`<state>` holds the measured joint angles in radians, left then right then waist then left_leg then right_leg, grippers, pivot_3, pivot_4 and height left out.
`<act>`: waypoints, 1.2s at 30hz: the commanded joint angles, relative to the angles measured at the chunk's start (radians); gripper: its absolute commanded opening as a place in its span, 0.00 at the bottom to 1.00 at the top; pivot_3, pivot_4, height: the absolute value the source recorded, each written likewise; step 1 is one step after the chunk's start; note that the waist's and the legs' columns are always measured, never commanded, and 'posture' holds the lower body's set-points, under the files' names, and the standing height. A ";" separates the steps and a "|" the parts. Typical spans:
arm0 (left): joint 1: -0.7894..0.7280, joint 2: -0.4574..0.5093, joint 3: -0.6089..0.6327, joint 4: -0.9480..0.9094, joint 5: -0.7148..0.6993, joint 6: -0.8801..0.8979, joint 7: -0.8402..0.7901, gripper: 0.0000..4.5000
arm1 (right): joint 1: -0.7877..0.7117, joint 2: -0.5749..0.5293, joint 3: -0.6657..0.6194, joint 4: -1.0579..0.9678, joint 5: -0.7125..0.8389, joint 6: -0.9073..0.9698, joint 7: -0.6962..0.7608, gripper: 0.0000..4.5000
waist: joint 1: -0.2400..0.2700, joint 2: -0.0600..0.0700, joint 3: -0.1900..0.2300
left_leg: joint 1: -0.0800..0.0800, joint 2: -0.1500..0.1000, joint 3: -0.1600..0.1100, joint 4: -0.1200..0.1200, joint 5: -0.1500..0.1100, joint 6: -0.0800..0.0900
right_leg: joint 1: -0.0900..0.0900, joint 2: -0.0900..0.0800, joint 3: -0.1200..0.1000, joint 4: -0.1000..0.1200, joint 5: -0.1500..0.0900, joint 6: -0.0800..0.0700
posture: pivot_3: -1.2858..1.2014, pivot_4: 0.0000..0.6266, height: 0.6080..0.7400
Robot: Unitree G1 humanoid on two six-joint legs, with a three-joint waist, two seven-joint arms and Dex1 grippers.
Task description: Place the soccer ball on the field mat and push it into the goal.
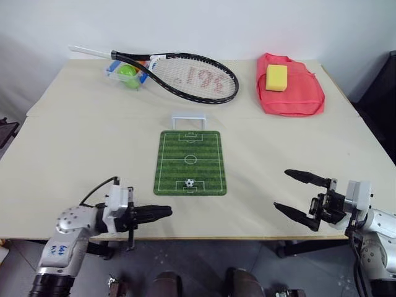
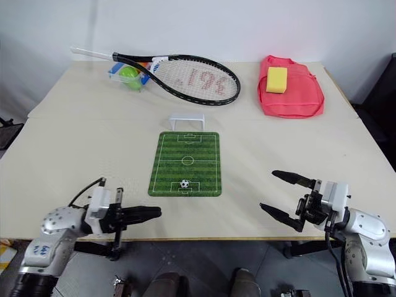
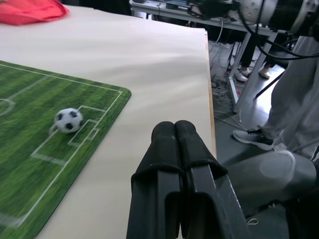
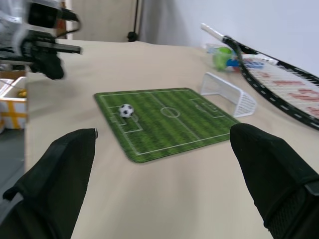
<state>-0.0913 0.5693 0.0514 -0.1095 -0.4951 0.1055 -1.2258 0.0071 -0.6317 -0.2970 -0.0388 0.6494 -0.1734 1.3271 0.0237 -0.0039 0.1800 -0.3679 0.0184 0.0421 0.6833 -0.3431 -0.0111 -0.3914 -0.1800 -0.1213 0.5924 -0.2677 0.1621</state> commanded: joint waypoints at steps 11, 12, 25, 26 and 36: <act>-0.256 -0.111 -0.144 0.253 0.151 -0.036 0.084 0.00 | 0.069 0.007 -0.037 -0.092 0.013 -0.009 -0.024 1.00 | 0.001 0.000 0.000 | 0.000 0.000 0.001 0.000 0.000 0.000 | 0.000 0.000 0.000 0.000 0.000 0.000 | 0.52 0.24 1.00; -0.277 -0.122 -0.148 0.293 0.167 -0.056 0.093 0.00 | 0.076 0.011 -0.037 -0.099 0.009 -0.012 -0.033 1.00 | 0.001 0.000 0.000 | 0.000 0.000 0.000 0.000 0.000 0.000 | 0.000 0.000 0.000 0.000 0.000 0.000 | 0.52 0.24 1.00; -0.636 -0.275 -0.055 0.846 0.323 -0.407 0.424 0.00 | 0.047 0.135 -0.039 -0.156 -0.126 -0.022 -0.363 1.00 | 0.000 0.000 0.000 | -0.001 -0.001 0.001 0.001 0.000 0.000 | 0.000 0.000 0.000 -0.001 0.001 0.001 | 0.52 0.24 1.00; -0.649 -0.278 -0.043 0.848 0.309 -0.416 0.417 0.00 | 0.040 0.147 -0.034 -0.164 -0.138 -0.018 -0.396 1.00 | -0.001 0.000 0.000 | -0.001 -0.001 0.001 0.000 0.000 0.000 | 0.000 0.000 0.000 -0.001 0.001 0.001 | 0.52 0.24 1.00; -0.354 -0.021 0.103 0.400 0.071 -0.186 0.176 0.00 | 0.032 0.184 -0.008 -0.199 -0.169 -0.017 -0.514 1.00 | -0.024 0.000 0.000 | -0.001 0.000 0.001 -0.001 0.000 0.001 | -0.002 0.000 0.000 -0.001 0.001 0.001 | 0.52 0.24 1.00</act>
<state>-0.4831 0.5112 0.0933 0.3943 -0.3569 -0.1377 -1.0306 0.0337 -0.4516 -0.2992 -0.2053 0.4695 -0.1732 0.8166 0.0001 -0.0035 0.1799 -0.3696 0.0182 0.0430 0.6820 -0.3428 -0.0106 -0.3931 -0.1799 -0.1210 0.5908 -0.2669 0.1632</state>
